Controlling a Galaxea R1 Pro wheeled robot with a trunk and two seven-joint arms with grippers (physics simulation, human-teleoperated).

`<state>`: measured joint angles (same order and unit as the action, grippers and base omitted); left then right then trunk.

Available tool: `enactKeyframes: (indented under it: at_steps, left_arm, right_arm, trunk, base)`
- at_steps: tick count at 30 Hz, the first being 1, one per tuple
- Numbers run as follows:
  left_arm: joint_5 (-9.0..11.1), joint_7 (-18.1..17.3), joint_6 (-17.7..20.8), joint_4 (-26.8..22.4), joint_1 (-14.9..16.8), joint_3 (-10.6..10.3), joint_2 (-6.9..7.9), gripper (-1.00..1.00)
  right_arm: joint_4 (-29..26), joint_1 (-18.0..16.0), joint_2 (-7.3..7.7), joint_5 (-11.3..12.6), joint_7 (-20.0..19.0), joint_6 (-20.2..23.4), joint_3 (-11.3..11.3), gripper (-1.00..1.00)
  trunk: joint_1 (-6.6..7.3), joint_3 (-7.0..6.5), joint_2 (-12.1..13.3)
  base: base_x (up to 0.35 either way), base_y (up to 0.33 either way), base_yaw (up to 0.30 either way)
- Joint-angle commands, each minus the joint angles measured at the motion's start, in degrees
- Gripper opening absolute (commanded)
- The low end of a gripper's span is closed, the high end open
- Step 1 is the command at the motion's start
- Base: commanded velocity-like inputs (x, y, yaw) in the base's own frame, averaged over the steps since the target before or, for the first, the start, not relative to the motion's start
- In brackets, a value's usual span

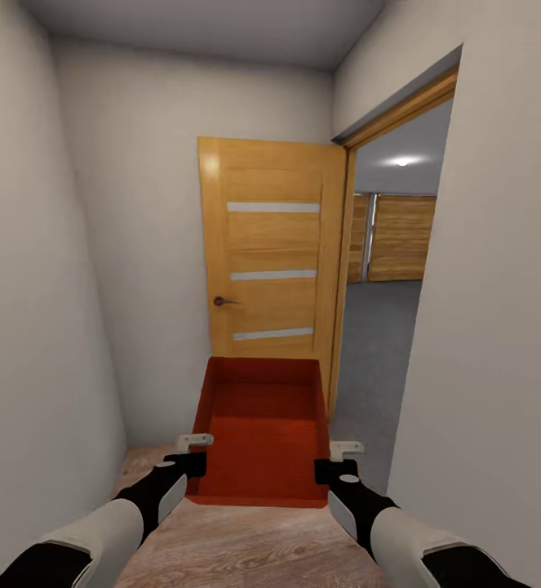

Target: Move the two storage containers from the living room to the garage. In the garage, place one container on the floor and stack the other container on top of it (either order is fine).

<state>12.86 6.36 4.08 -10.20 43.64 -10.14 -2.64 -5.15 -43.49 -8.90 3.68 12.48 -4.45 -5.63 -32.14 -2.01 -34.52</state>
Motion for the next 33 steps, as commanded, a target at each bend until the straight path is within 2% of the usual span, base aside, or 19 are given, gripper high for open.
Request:
enactKeyframes:
  at_steps: [1,19,23,33]
  left_arm:
    - [-0.6,2.7,-0.7,-0.3,0.0,1.9,0.1,-1.0]
    - [-0.6,2.7,-0.7,-0.3,0.0,1.8,0.04,-1.0]
    - [-0.6,2.7,-0.7,-0.3,0.0,1.8,0.01,-1.0]
    - [-0.6,2.7,-0.7,-0.3,0.0,1.8,0.02,-1.0]
  right_arm:
    - [1.8,0.0,0.03,0.8,0.4,-0.4,0.3,-1.0]
    - [1.8,0.0,0.03,0.8,0.4,-0.4,0.3,-1.0]
    - [1.8,0.0,0.03,0.8,0.4,-0.4,0.3,-1.0]
    - [1.8,0.0,0.03,0.8,0.4,-0.4,0.3,-1.0]
  trunk:
    - [-0.01,0.0,0.0]
    - [-0.01,0.0,0.0]
    - [-0.01,0.0,0.0]
    - [-0.01,0.0,0.0]
  base:
    - [0.0,0.0,-0.284]
    - [0.0,0.0,-0.281]
    - [0.068,0.091,-0.082]
    - [0.182,0.255,-0.005]
